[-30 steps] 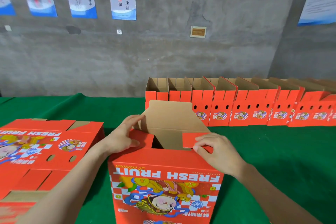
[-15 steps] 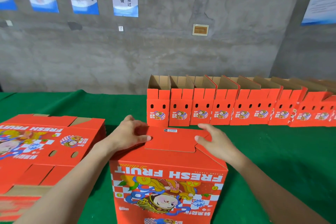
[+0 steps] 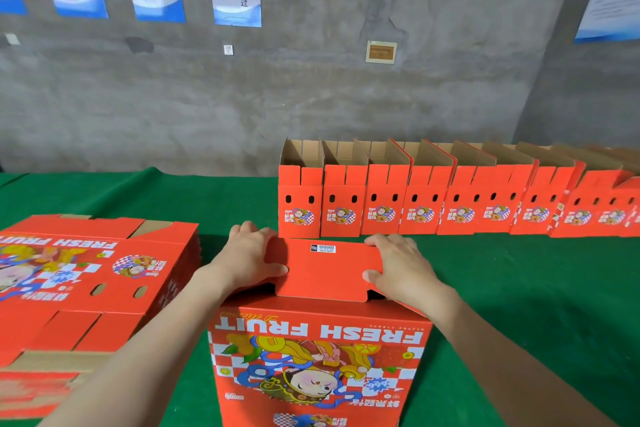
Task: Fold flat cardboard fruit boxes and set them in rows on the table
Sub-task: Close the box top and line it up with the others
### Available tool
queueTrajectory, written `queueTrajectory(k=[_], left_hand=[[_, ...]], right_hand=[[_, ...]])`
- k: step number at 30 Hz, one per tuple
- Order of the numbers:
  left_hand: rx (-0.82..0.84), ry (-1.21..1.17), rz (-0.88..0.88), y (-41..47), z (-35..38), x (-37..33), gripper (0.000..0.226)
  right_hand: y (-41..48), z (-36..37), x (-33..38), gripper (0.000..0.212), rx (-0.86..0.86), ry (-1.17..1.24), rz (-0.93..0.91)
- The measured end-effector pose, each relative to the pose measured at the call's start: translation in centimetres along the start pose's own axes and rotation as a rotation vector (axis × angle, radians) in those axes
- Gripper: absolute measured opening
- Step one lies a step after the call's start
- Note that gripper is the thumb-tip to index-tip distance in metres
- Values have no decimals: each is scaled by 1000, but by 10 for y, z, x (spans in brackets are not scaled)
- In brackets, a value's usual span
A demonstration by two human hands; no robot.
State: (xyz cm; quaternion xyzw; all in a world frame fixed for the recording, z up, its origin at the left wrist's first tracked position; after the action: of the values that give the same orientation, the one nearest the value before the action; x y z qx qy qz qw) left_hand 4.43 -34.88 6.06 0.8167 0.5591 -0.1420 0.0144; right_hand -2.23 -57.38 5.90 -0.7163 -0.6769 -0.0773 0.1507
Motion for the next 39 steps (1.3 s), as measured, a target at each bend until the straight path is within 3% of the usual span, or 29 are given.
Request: queueTrajectory(k=[6,12,14,16,18,21,24,26,28,34,37,39], left_hand=[[-52,16,0,-1,-1,-1,70],[-21,-113,55,-3,-4,5,69],[-26,-446,118,-6,-5,15,71],[-15,-966,155,-11,1,34,68],[-3,-1270,102,-21,17,53,59],[153,-1419,13,-32,60,65,51],[166,-1286,-82,-37,69,77,51],[160,-1205,-115,-39,62,79,47],[146,-1189,-91,-39,55,75,41],[23,-1501,31,-43,26,72,25],[15,-1544,264,-49,-1,64,37],[-3,-1537,249,-53,-7,73,27]], right_hand=[[0,2,3,55,-14,-42,-18],[0,1,-6,49,-22,141,-92],[0,-2,-13,42,-49,312,-100],[-4,-6,-27,31,-93,595,-97],[-10,-4,-41,27,-125,920,-92],[-19,22,-60,29,-142,1173,-45],[-29,80,-73,34,-53,1480,85],[-34,109,-80,55,38,1351,181],[-35,121,-85,63,98,1258,242],[-27,83,-74,51,82,1214,196],[-19,68,-62,52,161,1217,99],[-16,65,-56,55,248,1187,29]])
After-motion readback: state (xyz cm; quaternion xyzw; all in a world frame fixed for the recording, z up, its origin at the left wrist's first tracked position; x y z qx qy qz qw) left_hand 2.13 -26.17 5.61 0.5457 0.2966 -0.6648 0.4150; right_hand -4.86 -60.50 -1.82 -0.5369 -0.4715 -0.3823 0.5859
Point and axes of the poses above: each hand's wrist, its own y-axis towards the middle knuckle, its own z-axis out of the palm, x = y × z, the point moved 10 cm from there along y, towards the middle knuckle, and after that the axes turned 14 degrees about x, right-handed, at the moved point
